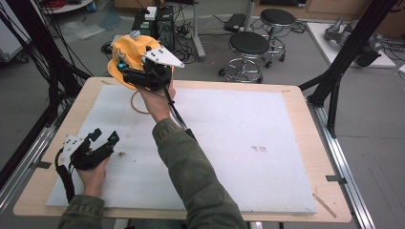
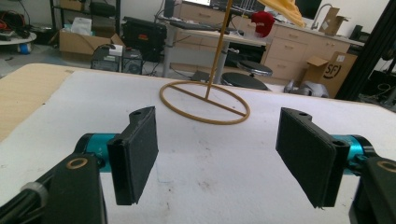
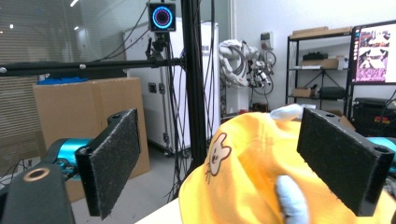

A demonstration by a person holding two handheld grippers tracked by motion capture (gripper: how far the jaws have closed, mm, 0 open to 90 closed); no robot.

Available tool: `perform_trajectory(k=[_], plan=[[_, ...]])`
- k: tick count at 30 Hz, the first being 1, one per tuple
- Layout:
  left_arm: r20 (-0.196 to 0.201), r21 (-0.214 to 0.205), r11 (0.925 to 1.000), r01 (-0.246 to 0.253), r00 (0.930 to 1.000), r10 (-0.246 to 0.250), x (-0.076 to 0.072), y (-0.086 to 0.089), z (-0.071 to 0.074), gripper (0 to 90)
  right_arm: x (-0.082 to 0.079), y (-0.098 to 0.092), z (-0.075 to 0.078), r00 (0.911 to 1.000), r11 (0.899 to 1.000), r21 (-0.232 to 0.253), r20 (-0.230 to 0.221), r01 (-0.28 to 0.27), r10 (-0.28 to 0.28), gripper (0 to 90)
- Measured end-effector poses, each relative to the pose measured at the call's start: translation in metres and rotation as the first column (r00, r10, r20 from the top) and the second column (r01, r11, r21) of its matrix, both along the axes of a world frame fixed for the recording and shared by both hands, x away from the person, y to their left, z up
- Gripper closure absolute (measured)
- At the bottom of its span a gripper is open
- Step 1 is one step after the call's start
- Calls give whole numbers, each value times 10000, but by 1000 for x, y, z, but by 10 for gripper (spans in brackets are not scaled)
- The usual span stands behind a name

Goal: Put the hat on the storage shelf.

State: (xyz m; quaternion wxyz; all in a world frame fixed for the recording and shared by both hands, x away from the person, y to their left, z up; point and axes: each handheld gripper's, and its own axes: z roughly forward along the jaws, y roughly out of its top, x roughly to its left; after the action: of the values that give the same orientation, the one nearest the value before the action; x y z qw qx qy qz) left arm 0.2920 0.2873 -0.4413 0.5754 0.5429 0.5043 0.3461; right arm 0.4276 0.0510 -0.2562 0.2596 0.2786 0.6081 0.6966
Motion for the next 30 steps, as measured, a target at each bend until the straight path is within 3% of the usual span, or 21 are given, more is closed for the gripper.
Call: perform_trajectory(k=[11, 15, 19, 22, 26, 30], plan=[[8, 47, 10000, 45, 10000, -46, 0, -2, 0, 296, -23, -34, 14, 9987, 9993, 167, 369, -346, 339, 135], [2, 55, 10000, 57, 10000, -57, -1, -2, 0, 296, -32, -59, 13, 9991, 9997, 137, 384, -193, 187, 136], [-33, 98, 9999, 94, 10000, -93, -1, -2, 0, 296, -35, -77, 12, 9995, 9998, 202, 310, -80, 73, 137], [-35, 102, 9999, 111, 9999, -111, -1, -2, 1, 296, -40, -101, 11, 9998, 9997, 226, 166, 85, -89, 144], [-47, 94, 9999, 127, 9999, -127, -1, -3, 1, 295, -44, -115, 8, 9996, 9995, 177, 124, 244, -246, 143], [-26, 77, 9999, 138, 9999, -138, -2, -4, 1, 295, -57, -141, -5, 9987, 9988, -82, -111, 493, -494, 144]])
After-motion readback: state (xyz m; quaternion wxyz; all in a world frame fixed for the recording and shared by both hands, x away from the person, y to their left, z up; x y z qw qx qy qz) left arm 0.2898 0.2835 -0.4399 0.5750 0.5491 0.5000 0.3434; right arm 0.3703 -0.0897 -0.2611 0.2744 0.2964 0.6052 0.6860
